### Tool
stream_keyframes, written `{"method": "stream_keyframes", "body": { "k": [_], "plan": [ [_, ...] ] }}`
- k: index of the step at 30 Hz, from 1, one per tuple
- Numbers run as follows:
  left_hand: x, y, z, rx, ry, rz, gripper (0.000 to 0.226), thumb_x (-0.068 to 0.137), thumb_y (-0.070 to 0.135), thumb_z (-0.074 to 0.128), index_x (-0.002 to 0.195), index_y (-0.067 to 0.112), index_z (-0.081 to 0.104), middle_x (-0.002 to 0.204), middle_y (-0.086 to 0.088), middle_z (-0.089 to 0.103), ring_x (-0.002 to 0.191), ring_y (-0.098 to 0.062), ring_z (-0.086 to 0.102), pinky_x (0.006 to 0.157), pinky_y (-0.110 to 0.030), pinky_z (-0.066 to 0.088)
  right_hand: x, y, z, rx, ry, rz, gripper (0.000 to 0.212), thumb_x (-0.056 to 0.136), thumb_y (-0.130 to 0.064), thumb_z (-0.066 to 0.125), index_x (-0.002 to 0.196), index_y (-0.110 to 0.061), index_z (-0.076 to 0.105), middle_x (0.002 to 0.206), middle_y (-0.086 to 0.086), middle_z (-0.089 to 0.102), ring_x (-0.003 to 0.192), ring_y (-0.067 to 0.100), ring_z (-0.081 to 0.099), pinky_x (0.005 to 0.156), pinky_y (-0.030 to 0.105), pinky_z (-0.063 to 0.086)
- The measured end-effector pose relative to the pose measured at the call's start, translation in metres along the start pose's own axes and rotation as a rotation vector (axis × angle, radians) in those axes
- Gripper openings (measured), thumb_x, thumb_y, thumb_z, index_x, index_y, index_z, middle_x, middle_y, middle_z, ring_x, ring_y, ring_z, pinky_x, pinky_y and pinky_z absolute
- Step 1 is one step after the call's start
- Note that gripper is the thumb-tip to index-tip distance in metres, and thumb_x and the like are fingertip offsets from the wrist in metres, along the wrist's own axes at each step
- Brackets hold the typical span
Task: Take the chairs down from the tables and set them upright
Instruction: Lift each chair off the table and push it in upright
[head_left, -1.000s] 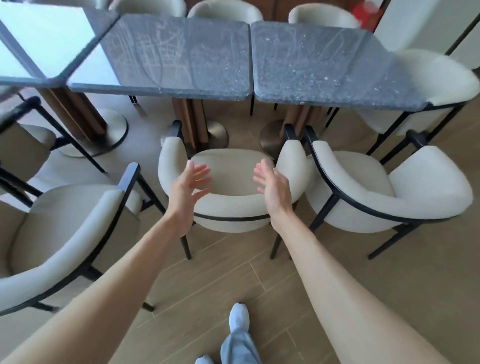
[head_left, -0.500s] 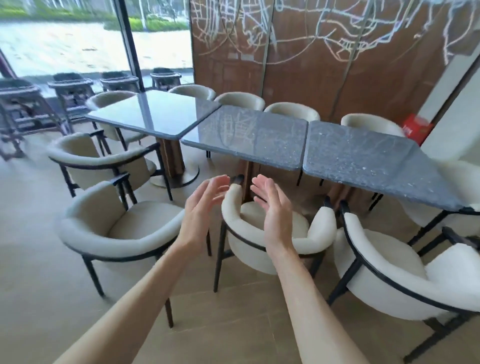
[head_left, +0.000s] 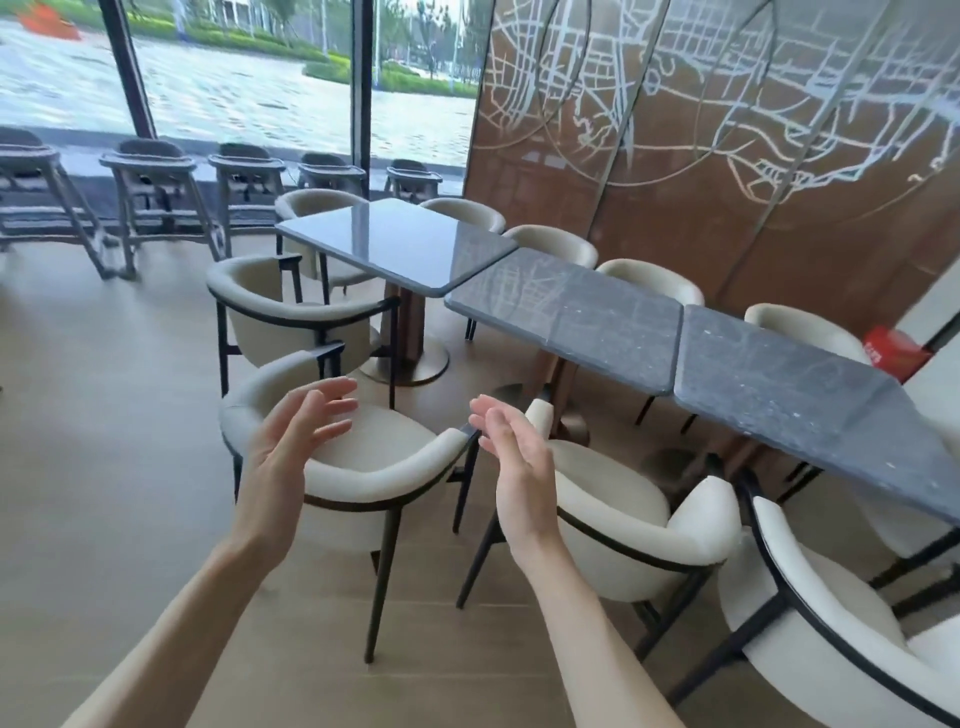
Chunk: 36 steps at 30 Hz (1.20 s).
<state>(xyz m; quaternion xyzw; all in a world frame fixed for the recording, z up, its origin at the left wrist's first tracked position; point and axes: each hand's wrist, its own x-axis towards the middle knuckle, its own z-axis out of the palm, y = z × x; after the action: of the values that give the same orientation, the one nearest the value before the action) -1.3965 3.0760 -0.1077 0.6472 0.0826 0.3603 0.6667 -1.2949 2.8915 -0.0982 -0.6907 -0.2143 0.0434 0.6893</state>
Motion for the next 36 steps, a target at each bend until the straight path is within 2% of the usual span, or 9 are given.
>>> {"method": "stream_keyframes", "body": {
  "k": [6, 10, 17, 22, 26, 29, 32, 34, 36],
  "plan": [
    [0.094, 0.007, -0.126, -0.036, -0.002, 0.027, 0.040, 0.100, 0.039, 0.049, 0.119, 0.010, 0.070, 0.123, -0.006, 0.071, 0.117, -0.029, 0.066, 0.104, -0.053, 0.048, 0.041, 0.005, 0.172, 0.070, 0.079, 0.014, 0.043, 0.096, -0.041, 0.050, 0.125, -0.015, 0.068, 0.119, -0.007, 0.073, 0.115, 0.006, 0.066, 0.109, 0.037, 0.047],
    [0.139, -0.001, -0.160, -0.020, -0.091, -0.046, 0.037, 0.098, 0.038, 0.050, 0.117, 0.015, 0.071, 0.119, -0.003, 0.072, 0.114, -0.023, 0.067, 0.105, -0.049, 0.049, 0.061, 0.003, 0.238, 0.069, 0.112, 0.020, 0.045, 0.094, -0.043, 0.051, 0.125, -0.017, 0.068, 0.121, -0.011, 0.073, 0.117, 0.005, 0.064, 0.107, 0.032, 0.048],
    [0.221, -0.055, -0.185, 0.044, -0.212, -0.168, 0.039, 0.098, 0.046, 0.050, 0.115, 0.019, 0.072, 0.117, 0.002, 0.073, 0.112, -0.014, 0.067, 0.106, -0.046, 0.048, 0.135, 0.033, 0.297, 0.045, 0.240, 0.069, 0.033, 0.101, -0.030, 0.052, 0.124, -0.013, 0.068, 0.120, -0.006, 0.073, 0.116, 0.009, 0.066, 0.104, 0.032, 0.050],
    [0.284, -0.108, -0.199, 0.146, -0.277, -0.250, 0.041, 0.090, 0.054, 0.057, 0.113, 0.024, 0.072, 0.113, 0.009, 0.073, 0.114, -0.012, 0.065, 0.105, -0.042, 0.048, 0.199, 0.089, 0.325, -0.013, 0.249, 0.130, 0.045, 0.090, -0.045, 0.053, 0.122, -0.019, 0.070, 0.116, -0.011, 0.073, 0.109, -0.001, 0.066, 0.093, 0.014, 0.049],
    [0.337, -0.153, -0.226, 0.301, -0.341, -0.375, 0.017, 0.098, 0.032, 0.065, 0.112, 0.026, 0.071, 0.113, 0.009, 0.073, 0.107, -0.005, 0.066, 0.089, -0.012, 0.049, 0.238, 0.144, 0.335, -0.076, 0.221, 0.303, 0.022, 0.096, -0.033, 0.063, 0.117, -0.027, 0.068, 0.113, -0.015, 0.071, 0.108, -0.005, 0.064, 0.099, 0.021, 0.049],
    [0.378, -0.192, -0.240, 0.423, -0.394, -0.391, 0.020, 0.097, 0.031, 0.065, 0.115, 0.023, 0.069, 0.114, 0.010, 0.071, 0.096, 0.010, 0.064, 0.075, 0.000, 0.043, 0.259, 0.183, 0.344, -0.195, 0.192, 0.429, 0.026, 0.095, -0.033, 0.065, 0.120, -0.024, 0.067, 0.112, -0.016, 0.069, 0.105, -0.002, 0.063, 0.096, 0.022, 0.048],
    [0.390, -0.241, -0.248, 0.549, -0.531, -0.500, 0.032, 0.096, 0.031, 0.067, 0.125, 0.017, 0.065, 0.121, 0.002, 0.069, 0.103, 0.001, 0.064, 0.087, -0.009, 0.049, 0.266, 0.225, 0.352, -0.234, 0.217, 0.617, 0.035, 0.093, -0.035, 0.066, 0.125, -0.020, 0.066, 0.120, -0.005, 0.069, 0.111, 0.011, 0.063, 0.090, 0.022, 0.044],
    [0.392, -0.275, -0.253, 0.701, -0.697, -0.587, 0.041, 0.094, 0.029, 0.069, 0.132, 0.015, 0.060, 0.130, -0.004, 0.065, 0.116, -0.016, 0.062, 0.102, -0.029, 0.049, 0.271, 0.247, 0.355, -0.232, 0.239, 0.768, 0.042, 0.093, -0.036, 0.067, 0.129, -0.015, 0.065, 0.129, 0.001, 0.067, 0.121, 0.020, 0.061, 0.097, 0.028, 0.045],
    [0.392, -0.313, -0.261, 0.904, -0.881, -0.643, 0.049, 0.092, 0.026, 0.072, 0.137, 0.013, 0.056, 0.135, -0.008, 0.062, 0.124, -0.023, 0.058, 0.105, -0.034, 0.045, 0.269, 0.274, 0.358, -0.265, 0.217, 0.948, 0.051, 0.091, -0.037, 0.067, 0.135, -0.011, 0.062, 0.138, 0.006, 0.063, 0.128, 0.025, 0.057, 0.106, 0.032, 0.044]
  ]
}}
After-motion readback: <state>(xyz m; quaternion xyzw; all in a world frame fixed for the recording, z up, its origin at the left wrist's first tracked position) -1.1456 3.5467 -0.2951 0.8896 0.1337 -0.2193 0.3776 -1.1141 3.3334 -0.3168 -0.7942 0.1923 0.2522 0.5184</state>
